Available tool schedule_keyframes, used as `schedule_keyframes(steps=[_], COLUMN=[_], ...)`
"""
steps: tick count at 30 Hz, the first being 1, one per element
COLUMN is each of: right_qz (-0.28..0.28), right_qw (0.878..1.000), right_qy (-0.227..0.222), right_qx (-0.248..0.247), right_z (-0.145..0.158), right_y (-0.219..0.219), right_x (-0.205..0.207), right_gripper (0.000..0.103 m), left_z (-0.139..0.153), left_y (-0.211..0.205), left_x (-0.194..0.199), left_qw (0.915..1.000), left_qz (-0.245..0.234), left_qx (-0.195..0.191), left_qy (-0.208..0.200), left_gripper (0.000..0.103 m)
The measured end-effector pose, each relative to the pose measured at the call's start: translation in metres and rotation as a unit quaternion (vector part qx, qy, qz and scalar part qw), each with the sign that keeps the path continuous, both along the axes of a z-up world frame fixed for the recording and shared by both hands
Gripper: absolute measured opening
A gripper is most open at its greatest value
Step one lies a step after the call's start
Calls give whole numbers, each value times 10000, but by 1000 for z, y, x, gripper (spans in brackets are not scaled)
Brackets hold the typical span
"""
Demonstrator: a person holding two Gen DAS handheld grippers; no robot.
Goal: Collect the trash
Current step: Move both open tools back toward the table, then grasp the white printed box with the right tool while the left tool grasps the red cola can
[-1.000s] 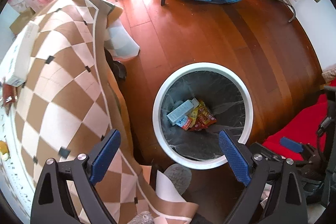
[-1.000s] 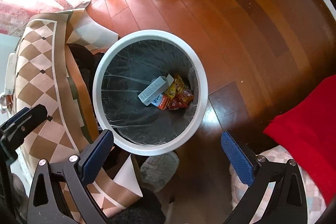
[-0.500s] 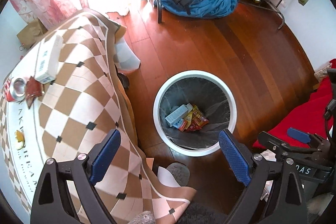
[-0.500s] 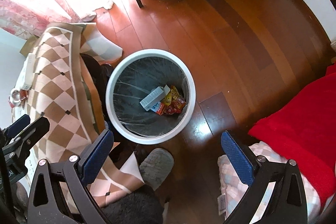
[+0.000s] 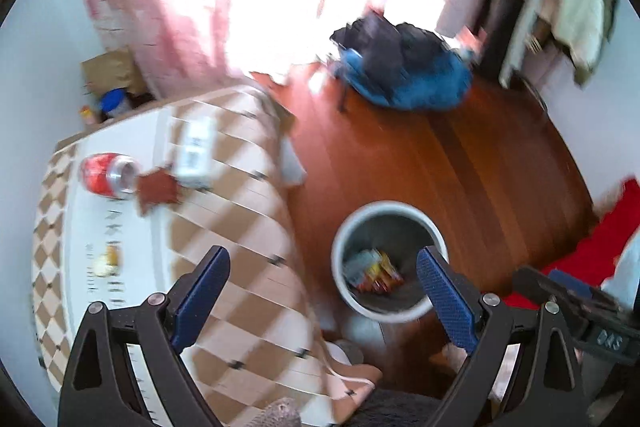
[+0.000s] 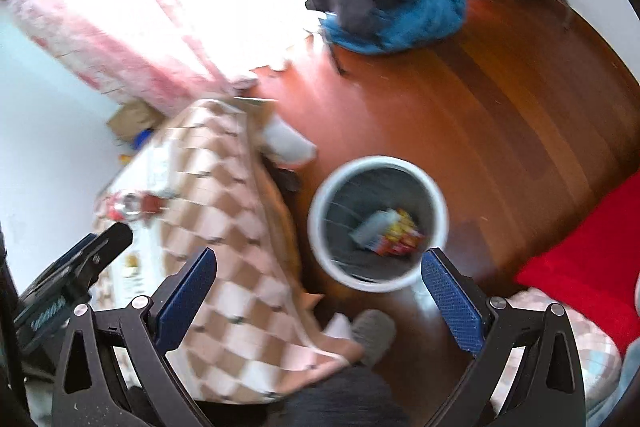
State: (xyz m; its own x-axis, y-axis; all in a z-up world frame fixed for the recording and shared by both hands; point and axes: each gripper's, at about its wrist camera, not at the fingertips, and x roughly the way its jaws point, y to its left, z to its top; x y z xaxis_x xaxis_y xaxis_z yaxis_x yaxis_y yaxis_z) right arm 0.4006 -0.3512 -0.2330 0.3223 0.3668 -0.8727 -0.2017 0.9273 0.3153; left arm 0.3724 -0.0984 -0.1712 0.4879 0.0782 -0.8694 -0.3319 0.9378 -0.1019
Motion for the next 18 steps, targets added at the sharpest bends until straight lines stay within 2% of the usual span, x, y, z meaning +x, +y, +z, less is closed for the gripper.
schedule_keyframes(steps=[4,6,7,9,14,17,18], right_qz=[528,741,845,997,1218,1236,1253], right_qw=[9986,9972,9964,9948,9906,9891,9884], right_qy=[16,42,77,203,597,700,732], right_qx=[77,16,-8,-27,-188,-385,-443], right_z=[8,2,-5,-21,-74,-102,-110], right_y=[80,120,146,186,287,334,348], right_x=[3,8,12,21,57,78,84], right_gripper=[103,103,103,103,103,103,103], left_z=[11,2,-3,-24,-82,-111,-121], left_y=[67,109,127,172,254,288,301], left_x=[-20,-33,-40,-56,-93,-104,-105], left_qw=[9977,9946,9927,9866,9680,9576,9529], left_qz=[633,1015,1185,1603,2380,2683,2808], left_qx=[85,196,235,245,144,-166,-409], left_qy=[-214,-121,-46,173,784,1033,1073], left_gripper=[96,103,103,103,103,103,103])
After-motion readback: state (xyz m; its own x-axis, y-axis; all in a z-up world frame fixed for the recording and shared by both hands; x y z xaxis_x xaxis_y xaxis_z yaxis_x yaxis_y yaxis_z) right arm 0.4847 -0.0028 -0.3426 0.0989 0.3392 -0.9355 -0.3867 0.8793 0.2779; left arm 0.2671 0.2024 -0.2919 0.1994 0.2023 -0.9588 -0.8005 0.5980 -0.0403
